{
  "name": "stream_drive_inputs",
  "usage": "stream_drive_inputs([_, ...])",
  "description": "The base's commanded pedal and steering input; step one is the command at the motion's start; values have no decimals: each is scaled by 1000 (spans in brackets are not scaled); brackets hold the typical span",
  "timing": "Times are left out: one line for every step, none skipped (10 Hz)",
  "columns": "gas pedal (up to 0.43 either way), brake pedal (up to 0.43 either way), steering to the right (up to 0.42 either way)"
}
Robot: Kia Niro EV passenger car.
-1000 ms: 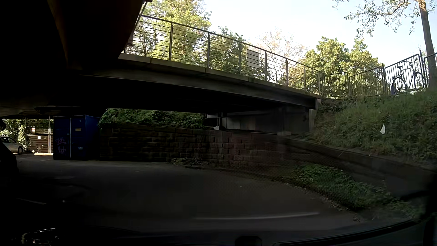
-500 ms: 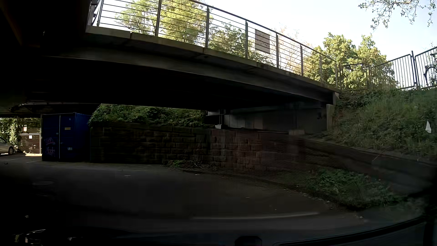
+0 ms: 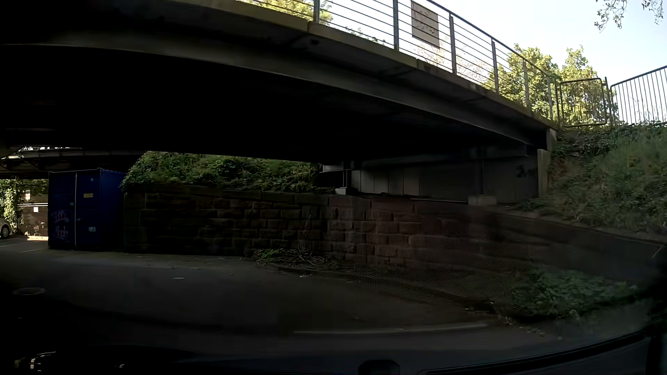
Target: Follow the waypoints while adhering to traffic rules and regulations
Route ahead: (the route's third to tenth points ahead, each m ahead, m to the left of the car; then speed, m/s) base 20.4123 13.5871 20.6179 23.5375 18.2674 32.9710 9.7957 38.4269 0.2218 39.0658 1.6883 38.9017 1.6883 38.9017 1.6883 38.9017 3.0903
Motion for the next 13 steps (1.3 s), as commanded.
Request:
stream_drive_inputs([0,0,-119])
stream_drive_inputs([0,0,-146])
stream_drive_inputs([0,0,-177])
stream_drive_inputs([0,0,-205])
stream_drive_inputs([0,0,-233])
stream_drive_inputs([0,0,-263])
stream_drive_inputs([0,0,-290])
stream_drive_inputs([0,0,-322])
stream_drive_inputs([0,0,-358])
stream_drive_inputs([0,0,-387])
stream_drive_inputs([0,0,-416])
stream_drive_inputs([0,0,-443])
stream_drive_inputs([0,0,-460])
